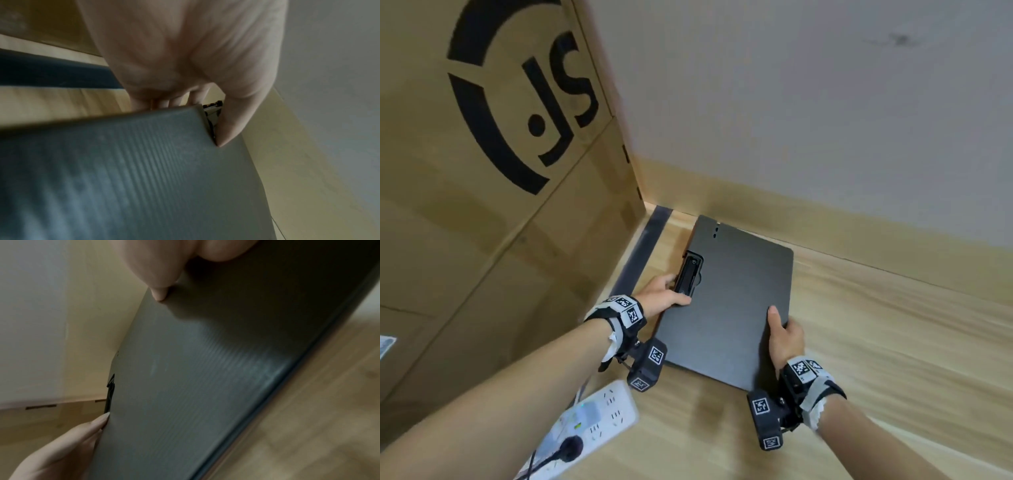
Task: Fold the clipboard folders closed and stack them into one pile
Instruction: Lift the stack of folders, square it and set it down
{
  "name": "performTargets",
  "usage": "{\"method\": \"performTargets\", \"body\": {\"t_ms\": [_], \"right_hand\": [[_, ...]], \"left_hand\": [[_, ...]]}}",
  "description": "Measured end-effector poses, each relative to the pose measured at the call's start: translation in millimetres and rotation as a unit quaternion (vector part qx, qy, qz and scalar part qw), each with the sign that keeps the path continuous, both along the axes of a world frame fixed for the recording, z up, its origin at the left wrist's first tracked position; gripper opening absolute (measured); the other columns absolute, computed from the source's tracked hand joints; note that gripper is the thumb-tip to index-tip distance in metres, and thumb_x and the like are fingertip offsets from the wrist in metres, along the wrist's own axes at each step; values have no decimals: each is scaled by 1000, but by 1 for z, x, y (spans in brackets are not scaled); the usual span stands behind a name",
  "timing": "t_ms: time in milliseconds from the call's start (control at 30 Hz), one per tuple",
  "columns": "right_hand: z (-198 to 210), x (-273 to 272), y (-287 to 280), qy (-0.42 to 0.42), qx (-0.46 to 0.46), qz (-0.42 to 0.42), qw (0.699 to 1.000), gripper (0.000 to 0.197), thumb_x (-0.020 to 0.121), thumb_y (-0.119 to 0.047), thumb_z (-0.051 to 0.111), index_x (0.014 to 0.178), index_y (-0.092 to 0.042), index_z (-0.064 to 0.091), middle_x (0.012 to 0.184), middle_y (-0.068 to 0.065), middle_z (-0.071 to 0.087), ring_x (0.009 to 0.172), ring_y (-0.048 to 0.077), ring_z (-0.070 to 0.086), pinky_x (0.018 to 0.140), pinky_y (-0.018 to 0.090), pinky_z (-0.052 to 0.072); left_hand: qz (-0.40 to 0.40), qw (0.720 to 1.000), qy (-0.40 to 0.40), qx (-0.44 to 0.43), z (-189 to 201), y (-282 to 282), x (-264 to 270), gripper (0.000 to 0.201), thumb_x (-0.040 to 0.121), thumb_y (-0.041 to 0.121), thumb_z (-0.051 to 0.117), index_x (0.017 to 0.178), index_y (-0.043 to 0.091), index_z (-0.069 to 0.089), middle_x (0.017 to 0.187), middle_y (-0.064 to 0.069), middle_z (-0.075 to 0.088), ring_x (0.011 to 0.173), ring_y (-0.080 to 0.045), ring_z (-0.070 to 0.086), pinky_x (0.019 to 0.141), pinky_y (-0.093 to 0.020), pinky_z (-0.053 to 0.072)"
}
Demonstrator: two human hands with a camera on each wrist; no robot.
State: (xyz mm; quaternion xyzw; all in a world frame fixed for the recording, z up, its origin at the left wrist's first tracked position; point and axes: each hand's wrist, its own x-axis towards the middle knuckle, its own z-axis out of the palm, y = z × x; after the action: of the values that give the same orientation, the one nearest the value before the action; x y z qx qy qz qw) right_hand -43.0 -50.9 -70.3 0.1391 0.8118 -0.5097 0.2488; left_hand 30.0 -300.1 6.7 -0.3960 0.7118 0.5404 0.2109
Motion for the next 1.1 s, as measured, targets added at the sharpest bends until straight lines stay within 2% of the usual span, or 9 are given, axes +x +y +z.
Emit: {"method": "performTargets", "body": {"t_ms": [100, 233, 367, 467, 600, 700, 800, 900, 1100], "right_hand": [[-7, 6, -31, 4, 6, 1, 1000, 44, 96, -43, 49, 108, -2, 60, 113, 17, 65, 111, 34, 59, 91, 32, 40], [-11, 6, -65, 7, 34, 22, 999, 41, 99, -38, 43, 97, 2, 53, 100, 21, 60, 105, 39, 57, 80, 32, 35], [-16, 0, -83, 11, 46, 62, 997, 34, 99, -29, 46, 111, 1, 54, 117, 20, 63, 112, 36, 57, 91, 34, 40], [-19, -4, -87, 20, 86, 111, 990, 33, 91, -35, 59, 108, -7, 60, 111, 14, 65, 105, 33, 61, 93, 36, 47], [-24, -11, -81, 15, 153, 165, 974, 39, 75, -45, 68, 97, -14, 61, 104, 9, 57, 91, 28, 61, 89, 42, 54], [-19, -14, -79, -5, 129, 153, 980, 34, 70, -30, 71, 100, -16, 64, 106, 9, 64, 91, 27, 63, 87, 38, 54], [-11, -16, -80, -33, 88, 120, 988, 26, 77, -9, 69, 102, -10, 67, 97, 7, 70, 88, 25, 63, 79, 28, 46], [-3, -18, -82, -46, 56, 104, 992, 21, 79, -6, 67, 100, -12, 66, 92, 3, 69, 88, 23, 62, 79, 26, 44], [2, -20, -88, -59, 21, 76, 995, 6, 77, -5, 66, 83, -4, 67, 78, 6, 69, 72, 21, 60, 60, 26, 43]], "left_hand": [[22, 1000, -4, 12, -10, -24, 4, 86, 83, 15, 71, 154, 8, 22, 157, -10, 33, 141, -26, 36, 111, -36, 37], [57, 998, -4, 8, -18, -47, 4, 84, 76, 16, 68, 151, 11, 31, 144, -13, 49, 120, -31, 56, 95, -38, 52], [90, 996, 22, 0, -33, -61, -3, 46, 68, 14, 64, 114, 18, 59, 114, -17, 66, 102, -36, 64, 90, -47, 55], [111, 993, 35, -7, -42, -66, -4, 49, 81, 8, 58, 129, 9, 55, 119, -12, 61, 106, -27, 55, 90, -34, 44], [134, 990, 39, -14, -54, -68, -4, 80, 64, 31, 59, 142, 15, 48, 145, -8, 50, 132, -27, 46, 113, -43, 35], [144, 987, 44, -50, -52, -65, -5, 58, 87, 18, 57, 144, 12, 48, 148, -6, 45, 137, -25, 41, 116, -35, 29], [134, 989, 52, -47, -57, -65, -5, 54, 93, 13, 55, 146, 10, 43, 151, -7, 44, 140, -24, 40, 118, -37, 28], [132, 988, 56, -50, -58, -67, -9, 52, 96, 15, 54, 146, 10, 42, 151, -6, 44, 140, -24, 40, 118, -37, 28], [120, 988, 62, -74, -66, -71, -17, 50, 100, 17, 48, 149, 14, 38, 156, -6, 37, 144, -24, 33, 117, -33, 23]]}}
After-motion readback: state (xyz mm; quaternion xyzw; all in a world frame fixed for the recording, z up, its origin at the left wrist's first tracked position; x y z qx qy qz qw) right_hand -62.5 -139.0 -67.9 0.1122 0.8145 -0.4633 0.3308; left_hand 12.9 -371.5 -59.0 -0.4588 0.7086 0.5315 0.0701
